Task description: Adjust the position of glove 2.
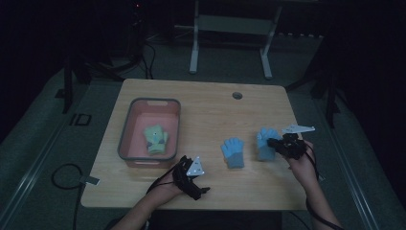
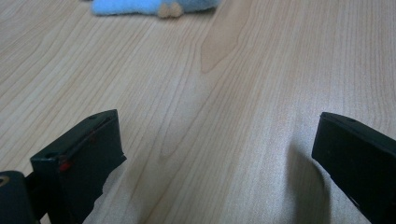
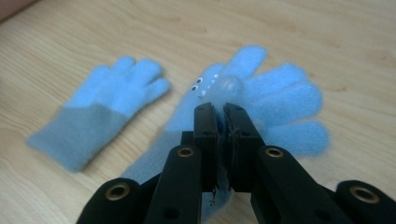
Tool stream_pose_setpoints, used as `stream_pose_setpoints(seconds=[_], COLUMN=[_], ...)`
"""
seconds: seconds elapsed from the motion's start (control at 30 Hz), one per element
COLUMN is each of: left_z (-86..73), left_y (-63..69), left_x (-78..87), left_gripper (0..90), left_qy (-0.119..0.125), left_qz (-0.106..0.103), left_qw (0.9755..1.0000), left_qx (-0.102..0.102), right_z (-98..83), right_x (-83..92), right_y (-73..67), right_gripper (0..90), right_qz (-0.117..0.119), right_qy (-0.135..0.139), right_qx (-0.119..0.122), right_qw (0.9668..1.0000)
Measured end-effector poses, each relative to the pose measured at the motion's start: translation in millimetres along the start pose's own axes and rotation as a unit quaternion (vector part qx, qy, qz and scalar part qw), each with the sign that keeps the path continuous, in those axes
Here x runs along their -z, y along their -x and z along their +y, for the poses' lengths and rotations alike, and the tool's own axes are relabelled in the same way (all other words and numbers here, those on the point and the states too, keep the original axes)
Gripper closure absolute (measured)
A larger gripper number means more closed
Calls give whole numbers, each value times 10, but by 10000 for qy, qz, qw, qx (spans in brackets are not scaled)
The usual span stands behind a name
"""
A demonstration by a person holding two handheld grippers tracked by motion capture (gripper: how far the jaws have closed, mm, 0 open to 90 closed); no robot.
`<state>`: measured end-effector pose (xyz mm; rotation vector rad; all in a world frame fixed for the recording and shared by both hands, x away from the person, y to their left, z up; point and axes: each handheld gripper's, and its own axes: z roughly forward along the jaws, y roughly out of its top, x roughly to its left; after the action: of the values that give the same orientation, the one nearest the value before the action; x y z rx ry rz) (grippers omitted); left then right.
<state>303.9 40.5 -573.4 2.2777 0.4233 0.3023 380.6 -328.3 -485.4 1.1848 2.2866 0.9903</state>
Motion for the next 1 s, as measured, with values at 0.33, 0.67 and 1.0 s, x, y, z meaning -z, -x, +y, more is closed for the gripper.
stream_pose_setpoints(seconds=[0.33, 0.67, 1.0], left_z=[2, 0, 0], left_y=[-2, -4, -6], left_x=[-3, 0, 0], left_gripper=[21, 21, 21], left_qy=[-1, -2, -9], left_qz=[7, -1, 5], left_qw=[10000, 10000, 10000], left_qx=[2, -9, -11], right_z=[235, 487, 552], right_x=[204, 243, 86], right_y=[-108, -311, -580], right_gripper=[843, 843, 842], right_qz=[60, 406, 934], right_qy=[279, 440, 392], right_qx=[183, 469, 816], right_qw=[9994, 9971, 9915])
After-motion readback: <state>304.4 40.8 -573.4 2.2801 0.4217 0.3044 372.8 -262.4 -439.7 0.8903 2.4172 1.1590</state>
